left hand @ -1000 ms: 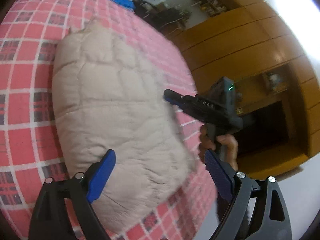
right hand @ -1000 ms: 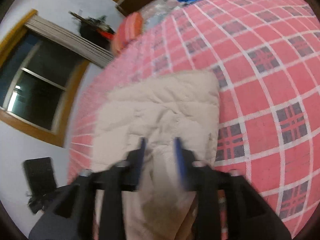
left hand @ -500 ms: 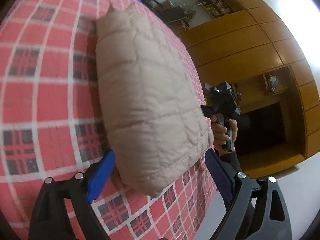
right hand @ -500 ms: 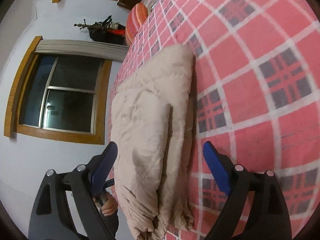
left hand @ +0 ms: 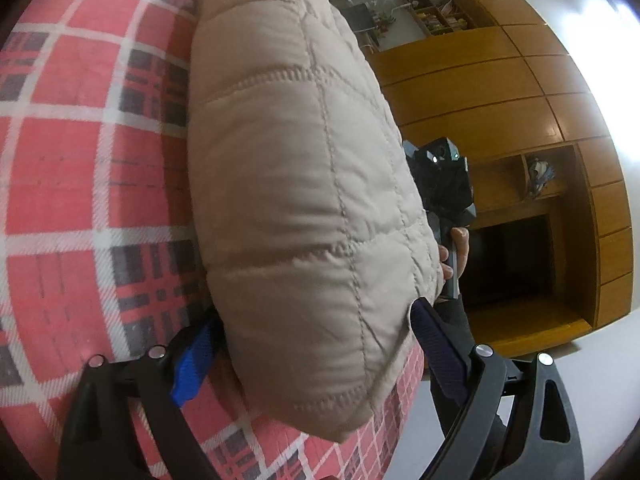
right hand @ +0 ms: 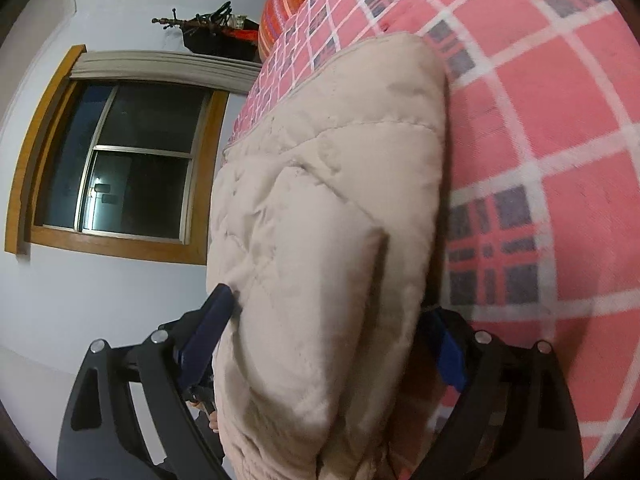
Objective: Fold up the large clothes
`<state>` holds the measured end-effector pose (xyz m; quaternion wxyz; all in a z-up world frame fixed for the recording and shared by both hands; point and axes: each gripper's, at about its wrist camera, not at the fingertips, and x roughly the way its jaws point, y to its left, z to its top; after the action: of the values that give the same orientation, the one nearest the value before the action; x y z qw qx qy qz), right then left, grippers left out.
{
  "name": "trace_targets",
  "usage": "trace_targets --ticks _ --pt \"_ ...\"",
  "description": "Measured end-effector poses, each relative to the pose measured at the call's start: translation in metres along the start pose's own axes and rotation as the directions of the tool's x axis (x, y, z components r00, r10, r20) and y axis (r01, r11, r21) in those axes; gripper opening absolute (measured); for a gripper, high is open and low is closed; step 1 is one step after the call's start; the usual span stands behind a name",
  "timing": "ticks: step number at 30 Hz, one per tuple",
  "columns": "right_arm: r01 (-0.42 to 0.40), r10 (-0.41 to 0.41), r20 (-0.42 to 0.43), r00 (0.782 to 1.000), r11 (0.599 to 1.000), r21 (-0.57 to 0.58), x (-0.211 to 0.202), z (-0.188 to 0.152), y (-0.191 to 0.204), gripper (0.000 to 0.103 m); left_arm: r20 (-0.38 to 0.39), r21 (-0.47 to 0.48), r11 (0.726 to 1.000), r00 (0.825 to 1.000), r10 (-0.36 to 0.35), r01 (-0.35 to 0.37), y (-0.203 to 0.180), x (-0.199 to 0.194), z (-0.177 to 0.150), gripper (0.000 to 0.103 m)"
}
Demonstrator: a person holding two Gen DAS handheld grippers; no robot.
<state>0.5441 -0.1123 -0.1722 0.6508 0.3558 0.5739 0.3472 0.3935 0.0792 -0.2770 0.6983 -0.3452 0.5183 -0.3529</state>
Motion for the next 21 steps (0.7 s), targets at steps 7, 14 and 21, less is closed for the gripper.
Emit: trace_targets --ticks 7,14,21 --pt "-0.003 0.003 0.010 1.000 1.000 -0.013 0.007 -0.004 0.000 0.072 -0.006 0.022 0.998 0.999 0.051 -0.051 -0.010 0.009 -0.002 0.095" --pt "-0.049 0.052 0.054 0.997 0.997 -0.065 0.001 -0.021 0.021 0.049 0.007 0.058 0.997 0.999 0.054 -0.054 -0.029 -0.001 -0.005 0.082" --pt "-0.092 0.100 0.059 0.993 0.987 -0.130 0.014 -0.048 0.065 0.047 0.055 0.101 0.993 0.997 0.061 -0.067 -0.045 -0.051 -0.024 0.082"
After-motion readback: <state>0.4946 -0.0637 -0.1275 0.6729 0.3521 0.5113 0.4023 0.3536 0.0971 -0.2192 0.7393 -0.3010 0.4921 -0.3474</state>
